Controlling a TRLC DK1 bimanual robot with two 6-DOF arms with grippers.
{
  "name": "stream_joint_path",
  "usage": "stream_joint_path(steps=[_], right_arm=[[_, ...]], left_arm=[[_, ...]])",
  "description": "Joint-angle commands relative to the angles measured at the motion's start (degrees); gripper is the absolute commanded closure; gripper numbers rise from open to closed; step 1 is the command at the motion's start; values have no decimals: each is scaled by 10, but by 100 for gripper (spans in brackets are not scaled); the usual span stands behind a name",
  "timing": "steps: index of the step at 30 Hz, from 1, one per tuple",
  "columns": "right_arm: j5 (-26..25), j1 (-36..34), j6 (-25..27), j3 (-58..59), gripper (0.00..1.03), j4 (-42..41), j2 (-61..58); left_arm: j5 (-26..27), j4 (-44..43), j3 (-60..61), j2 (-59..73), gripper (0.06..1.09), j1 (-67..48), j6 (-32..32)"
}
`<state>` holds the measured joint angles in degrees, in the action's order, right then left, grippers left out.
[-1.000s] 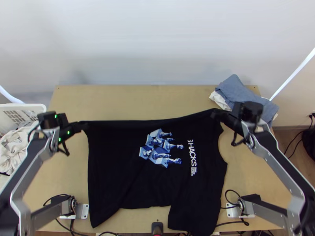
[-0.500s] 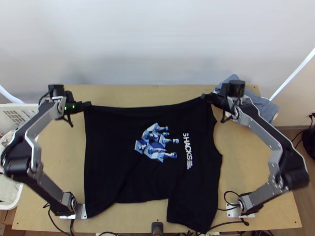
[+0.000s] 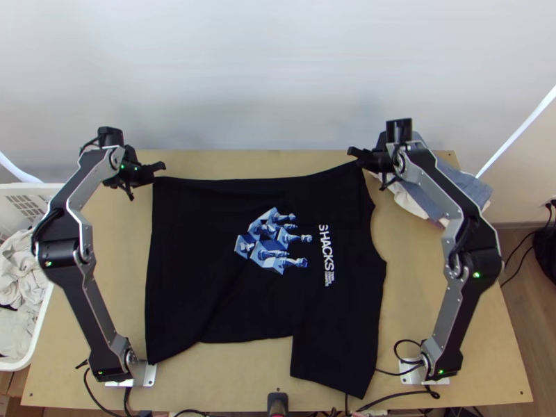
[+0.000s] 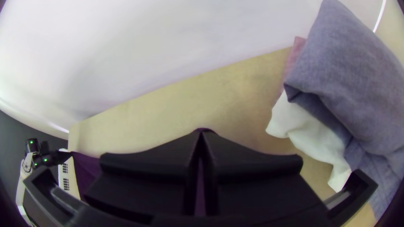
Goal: Fold the t-shirt
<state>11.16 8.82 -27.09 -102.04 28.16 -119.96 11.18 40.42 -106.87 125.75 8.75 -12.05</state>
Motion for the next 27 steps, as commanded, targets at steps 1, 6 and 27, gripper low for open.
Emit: stream_joint_path(steps=[1, 6, 27], right_arm=[[-3, -7, -23, -71, 100, 49, -23], [3, -4, -44, -126, 100, 146, -23], [4, 15, 4, 57, 100, 240, 136]], left_arm=[[21, 65, -82, 33, 105, 9, -23], [84, 207, -160, 29, 105, 13, -26], [180, 258, 82, -180, 105, 84, 75]])
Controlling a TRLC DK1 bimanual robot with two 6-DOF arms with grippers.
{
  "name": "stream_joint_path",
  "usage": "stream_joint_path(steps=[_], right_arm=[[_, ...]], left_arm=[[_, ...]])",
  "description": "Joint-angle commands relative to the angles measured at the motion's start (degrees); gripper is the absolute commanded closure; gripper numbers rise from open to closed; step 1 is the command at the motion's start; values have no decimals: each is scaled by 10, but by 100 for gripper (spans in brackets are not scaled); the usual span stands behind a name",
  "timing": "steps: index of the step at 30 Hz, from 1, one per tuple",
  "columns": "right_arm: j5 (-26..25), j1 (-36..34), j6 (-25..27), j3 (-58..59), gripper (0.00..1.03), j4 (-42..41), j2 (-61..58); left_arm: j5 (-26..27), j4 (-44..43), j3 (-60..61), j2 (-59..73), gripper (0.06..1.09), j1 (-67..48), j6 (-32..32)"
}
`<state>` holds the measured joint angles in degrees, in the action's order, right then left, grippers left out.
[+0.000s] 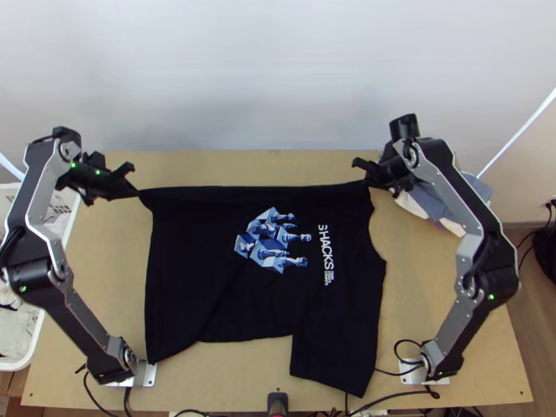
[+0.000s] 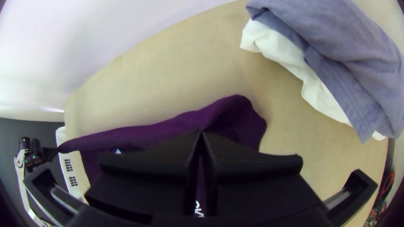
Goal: Fold the t-shirt
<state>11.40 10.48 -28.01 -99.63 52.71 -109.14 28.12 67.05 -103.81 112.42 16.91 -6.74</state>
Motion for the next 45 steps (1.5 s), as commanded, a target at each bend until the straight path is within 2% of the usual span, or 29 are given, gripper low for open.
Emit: stream_joint_path(steps=[1, 11, 27, 28, 29, 30, 31, 32, 34, 36, 37, 42, 45], right_arm=[[1, -3, 15, 44, 100, -10, 36], [0, -4, 23, 179, 100, -67, 111], [-35, -4, 31, 376, 100, -184, 174], [-39, -2, 31, 382, 100, -191, 178], [-42, -2, 31, 386, 99, -196, 183], [-43, -1, 31, 388, 85, -197, 188], [-44, -1, 31, 391, 61, -198, 195], [-45, 0, 32, 393, 40, -198, 201], [-48, 0, 34, 400, 37, -200, 217], [-47, 1, 44, 412, 20, -200, 240], [-47, 0, 39, 422, 16, -199, 251], [-46, 2, 17, 460, 13, -166, 346], [-38, 10, -27, 462, 13, -78, 398]], left_arm=[[11, -11, 69, -59, 105, 1, 23], [20, -71, 251, -154, 105, 1, 55], [10, -135, 382, -173, 105, 58, 81], [8, -135, 384, -176, 102, 59, 81], [8, -133, 386, -179, 88, 59, 82], [8, -132, 389, -185, 59, 59, 85], [8, -128, 390, -193, 27, 59, 91], [8, -124, 394, -200, 11, 57, 99], [10, -125, 398, -214, 10, 55, 99], [12, -126, 403, -233, 10, 53, 100], [12, -125, 404, -244, 10, 53, 101], [13, -111, 400, -299, 10, 52, 100], [14, -87, 385, -329, 10, 50, 101]])
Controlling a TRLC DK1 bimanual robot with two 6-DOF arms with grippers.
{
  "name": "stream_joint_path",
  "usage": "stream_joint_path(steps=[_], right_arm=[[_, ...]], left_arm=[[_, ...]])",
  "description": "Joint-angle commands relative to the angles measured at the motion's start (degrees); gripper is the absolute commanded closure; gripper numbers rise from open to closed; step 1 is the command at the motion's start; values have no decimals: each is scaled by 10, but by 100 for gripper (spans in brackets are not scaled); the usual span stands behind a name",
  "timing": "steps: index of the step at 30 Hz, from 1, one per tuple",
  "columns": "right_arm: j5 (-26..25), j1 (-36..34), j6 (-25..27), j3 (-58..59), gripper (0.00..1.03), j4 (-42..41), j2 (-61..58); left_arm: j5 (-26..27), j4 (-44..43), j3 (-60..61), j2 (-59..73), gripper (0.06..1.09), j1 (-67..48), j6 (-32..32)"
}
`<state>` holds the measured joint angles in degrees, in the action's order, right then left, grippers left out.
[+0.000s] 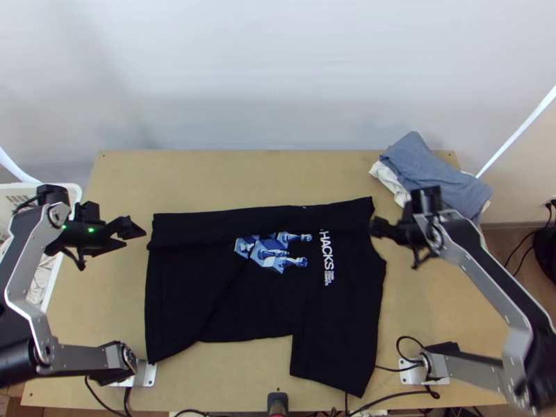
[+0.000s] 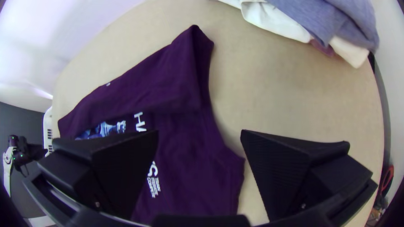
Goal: Fold the t-shirt
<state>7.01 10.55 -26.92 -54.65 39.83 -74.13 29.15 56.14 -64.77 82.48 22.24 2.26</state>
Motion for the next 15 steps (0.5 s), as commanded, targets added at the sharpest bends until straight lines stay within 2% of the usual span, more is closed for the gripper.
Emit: stream_joint_path(steps=[1, 3, 6, 8, 13, 15], right_arm=[[12, 16, -51, 12, 7, 89, 61], [37, 21, -98, 16, 4, 166, 85], [61, 32, -115, 34, 4, 249, 114], [60, 38, -106, 51, 4, 279, 135], [70, 54, -107, 119, 24, 282, 195], [70, 62, -107, 141, 35, 282, 205]], left_arm=[[5, 27, -10, -41, 10, -6, 10], [4, 36, -18, -62, 10, -11, 10], [4, 43, -23, -91, 10, -24, 9], [4, 50, -26, -99, 10, -27, 9], [4, 60, -29, -106, 10, -31, 4], [4, 62, -29, -108, 10, -32, 4]])
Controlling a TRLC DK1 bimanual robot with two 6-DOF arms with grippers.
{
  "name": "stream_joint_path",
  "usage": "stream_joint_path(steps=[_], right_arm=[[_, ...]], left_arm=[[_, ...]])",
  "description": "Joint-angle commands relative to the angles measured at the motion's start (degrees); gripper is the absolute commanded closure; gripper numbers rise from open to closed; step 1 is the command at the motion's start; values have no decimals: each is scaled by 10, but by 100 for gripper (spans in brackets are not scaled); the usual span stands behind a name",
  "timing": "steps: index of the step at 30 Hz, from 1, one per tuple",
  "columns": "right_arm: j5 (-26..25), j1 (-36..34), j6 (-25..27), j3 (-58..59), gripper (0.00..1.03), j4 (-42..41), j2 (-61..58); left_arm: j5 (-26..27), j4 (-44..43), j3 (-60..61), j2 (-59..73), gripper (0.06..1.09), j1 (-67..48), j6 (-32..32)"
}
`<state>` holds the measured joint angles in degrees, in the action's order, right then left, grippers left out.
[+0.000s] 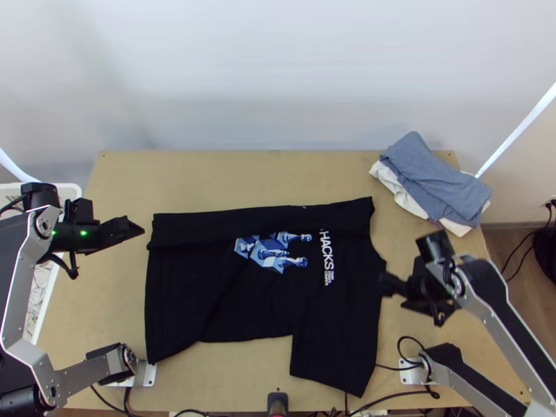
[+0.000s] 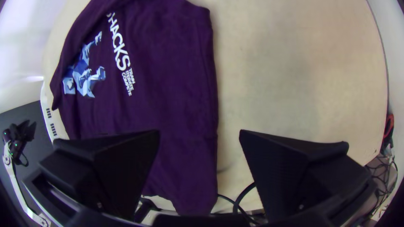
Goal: Fold the t-shirt
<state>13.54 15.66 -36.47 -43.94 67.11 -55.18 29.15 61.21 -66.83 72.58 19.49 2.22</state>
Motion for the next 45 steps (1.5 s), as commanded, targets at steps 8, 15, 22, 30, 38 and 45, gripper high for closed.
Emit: stream_joint_path(steps=[8, 15, 22, 30, 38, 45], right_arm=[[13, 60, -17, 91, 49, -2, 9], [39, 89, -4, 108, 49, -33, -31], [38, 118, 12, 112, 74, -59, -67], [38, 126, 38, 120, 89, -68, -78], [30, 127, 47, 116, 100, -68, -78], [28, 124, 51, 115, 100, -69, -78]], left_arm=[[3, 20, -11, -20, 10, -5, 3], [-1, 24, -8, -20, 10, -5, 3], [-3, 29, -8, -18, 10, -8, 9], [-144, 160, 38, -8, 10, -44, 256], [-274, 252, 126, 6, 10, -101, 380], [-306, 278, 174, 27, 10, -194, 387]])
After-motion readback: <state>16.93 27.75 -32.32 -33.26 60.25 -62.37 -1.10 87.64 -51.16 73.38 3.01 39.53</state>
